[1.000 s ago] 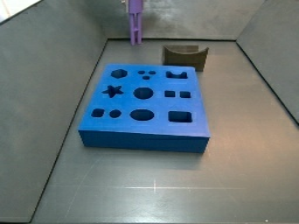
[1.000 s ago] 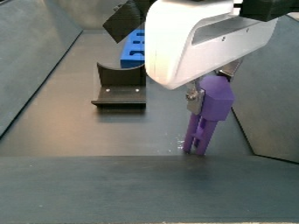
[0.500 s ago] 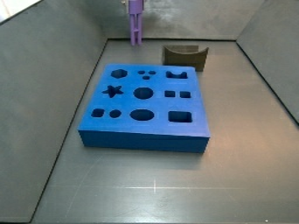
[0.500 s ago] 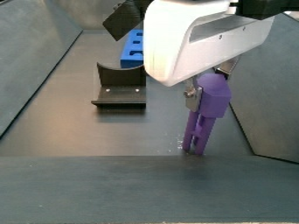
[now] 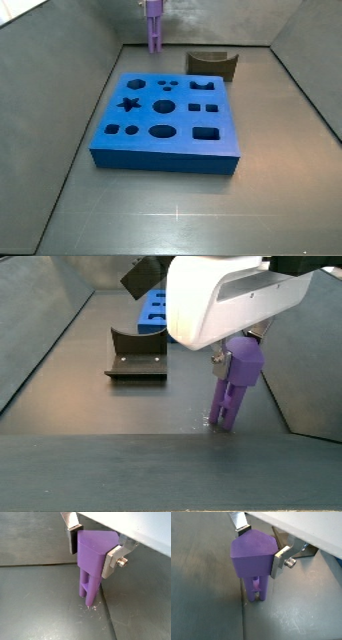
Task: Pick up the 3 prong object. Move up. Move to above the board. Insert the 3 prong object.
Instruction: Move up.
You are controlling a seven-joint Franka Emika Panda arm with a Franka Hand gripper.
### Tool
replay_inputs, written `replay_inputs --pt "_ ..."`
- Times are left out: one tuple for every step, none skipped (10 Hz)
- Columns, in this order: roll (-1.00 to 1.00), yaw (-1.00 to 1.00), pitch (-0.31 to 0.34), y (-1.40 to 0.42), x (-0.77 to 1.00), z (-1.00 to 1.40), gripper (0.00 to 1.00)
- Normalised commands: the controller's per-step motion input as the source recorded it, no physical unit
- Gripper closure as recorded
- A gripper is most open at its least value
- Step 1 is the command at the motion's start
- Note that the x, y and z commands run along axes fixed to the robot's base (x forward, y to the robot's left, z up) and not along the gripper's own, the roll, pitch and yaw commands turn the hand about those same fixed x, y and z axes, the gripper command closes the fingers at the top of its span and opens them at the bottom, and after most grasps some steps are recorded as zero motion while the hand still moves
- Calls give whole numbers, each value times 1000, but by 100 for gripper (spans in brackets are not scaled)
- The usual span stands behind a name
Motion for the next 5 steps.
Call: replay_inputs --pt "-1 2 17 37 -25 818 100" --pt "8 -9 51 29 -41 710 100" --pt "36 -16 72 15 -25 528 100" --pt "51 -10 84 13 -14 381 100" --pt "60 2 96 7 -5 234 100"
